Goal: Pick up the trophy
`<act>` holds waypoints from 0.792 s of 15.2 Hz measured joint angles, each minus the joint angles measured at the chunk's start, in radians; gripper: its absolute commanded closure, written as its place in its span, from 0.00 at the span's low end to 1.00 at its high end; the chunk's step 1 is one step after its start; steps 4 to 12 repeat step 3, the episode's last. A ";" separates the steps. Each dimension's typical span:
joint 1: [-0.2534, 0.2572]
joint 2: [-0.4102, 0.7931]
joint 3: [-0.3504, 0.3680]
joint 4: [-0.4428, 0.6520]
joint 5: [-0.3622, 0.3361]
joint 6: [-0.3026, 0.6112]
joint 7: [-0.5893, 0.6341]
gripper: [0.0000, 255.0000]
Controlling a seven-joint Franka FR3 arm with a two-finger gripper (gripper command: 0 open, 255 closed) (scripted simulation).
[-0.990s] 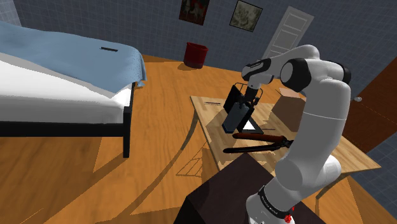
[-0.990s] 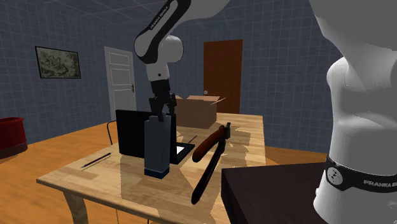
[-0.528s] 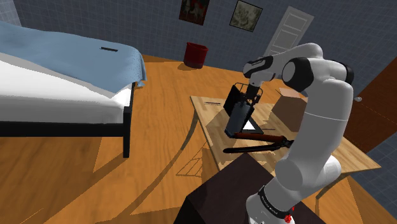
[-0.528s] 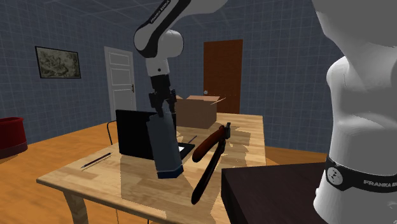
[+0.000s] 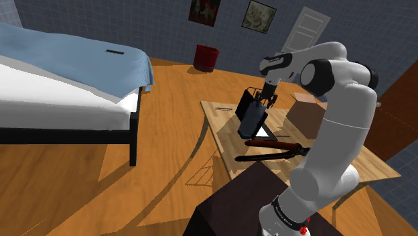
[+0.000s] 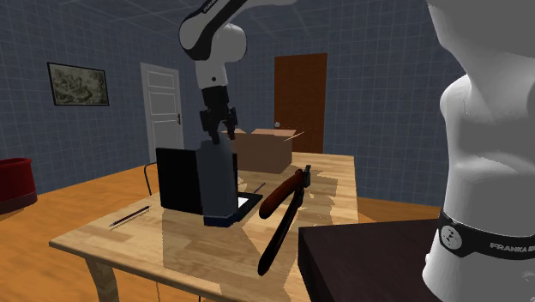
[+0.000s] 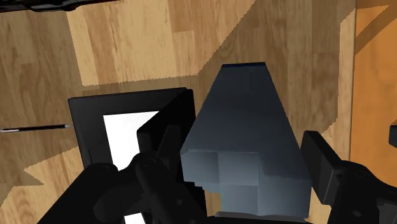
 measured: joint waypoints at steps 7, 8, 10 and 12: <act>0.001 -0.013 -0.003 0.017 -0.005 -0.029 0.001 1.00; 0.001 -0.013 -0.003 0.017 -0.005 -0.029 0.001 1.00; 0.001 -0.013 -0.003 0.017 -0.005 -0.029 0.001 1.00; 0.001 -0.013 -0.003 0.017 -0.005 -0.029 0.001 1.00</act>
